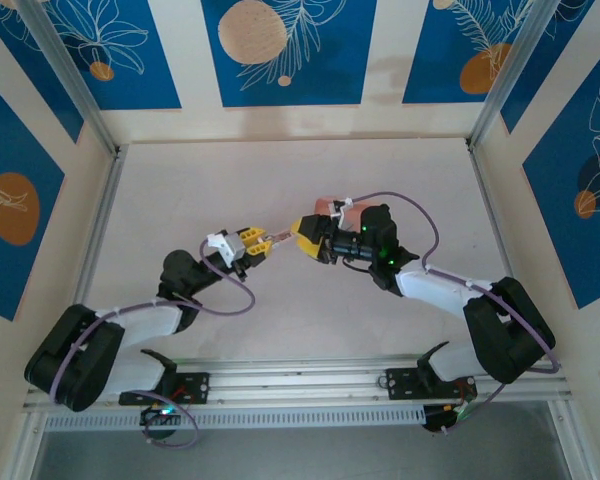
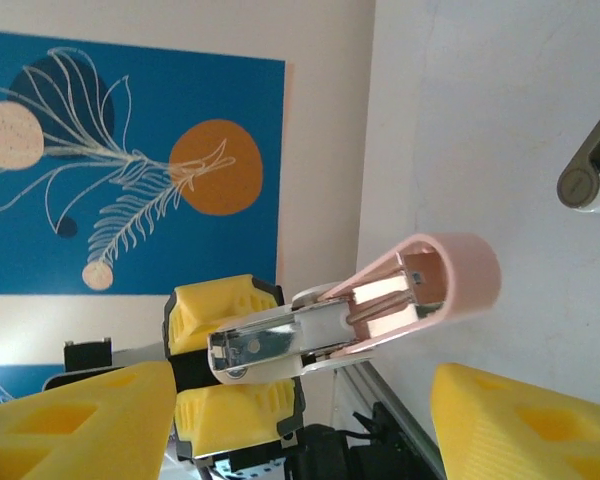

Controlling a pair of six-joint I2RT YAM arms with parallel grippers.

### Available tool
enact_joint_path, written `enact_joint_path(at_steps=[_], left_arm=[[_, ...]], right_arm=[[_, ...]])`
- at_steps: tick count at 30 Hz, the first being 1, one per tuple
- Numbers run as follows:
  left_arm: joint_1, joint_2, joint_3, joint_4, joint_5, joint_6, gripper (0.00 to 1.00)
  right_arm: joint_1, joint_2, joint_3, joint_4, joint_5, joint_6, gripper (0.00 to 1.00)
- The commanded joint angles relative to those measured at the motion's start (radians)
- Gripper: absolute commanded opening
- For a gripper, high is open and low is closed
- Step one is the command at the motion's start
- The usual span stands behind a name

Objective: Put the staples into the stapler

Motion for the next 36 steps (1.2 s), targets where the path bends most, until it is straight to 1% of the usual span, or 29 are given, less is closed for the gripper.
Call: enact_joint_path(at_steps=[1, 9, 13, 17, 21, 26, 30, 31, 33, 35, 36], left_arm=[[-0.013, 0.027, 0.001, 0.151, -0.015, -0.030, 0.00], [-0.017, 0.032, 0.005, 0.152, -0.032, -0.039, 0.00], [-0.018, 0.024, -0.009, 0.152, -0.024, -0.034, 0.00], [-0.018, 0.012, -0.020, 0.151, -0.036, -0.034, 0.00], [-0.019, 0.005, -0.027, 0.151, -0.035, -0.032, 0.00], [-0.021, 0.002, -0.041, 0.149, -0.039, -0.025, 0.00], [-0.019, 0.000, -0.048, 0.134, -0.037, -0.039, 0.01], [-0.019, 0.000, -0.048, 0.123, -0.039, -0.046, 0.05], [-0.020, -0.004, -0.046, 0.090, -0.055, -0.056, 0.18], [-0.019, -0.015, -0.034, 0.020, -0.079, -0.063, 0.35], [-0.019, -0.022, -0.025, -0.018, -0.080, -0.065, 0.41]], right_arm=[[0.027, -0.014, -0.001, -0.036, 0.063, 0.037, 0.68], [0.038, 0.052, 0.017, -0.003, 0.070, 0.088, 0.66], [0.034, 0.122, 0.081, 0.026, 0.026, 0.113, 0.64], [0.037, 0.169, 0.095, 0.108, 0.036, 0.143, 0.56], [0.035, 0.190, 0.109, 0.101, 0.041, 0.143, 0.48], [0.024, 0.205, 0.106, 0.127, 0.049, 0.127, 0.35], [0.018, 0.193, 0.080, 0.118, 0.078, 0.098, 0.24], [0.014, 0.185, 0.074, 0.108, 0.085, 0.079, 0.22], [0.009, 0.156, 0.070, 0.058, 0.109, 0.027, 0.19], [0.004, 0.114, 0.080, -0.040, 0.146, -0.056, 0.17], [0.002, 0.095, 0.089, -0.085, 0.164, -0.101, 0.17]])
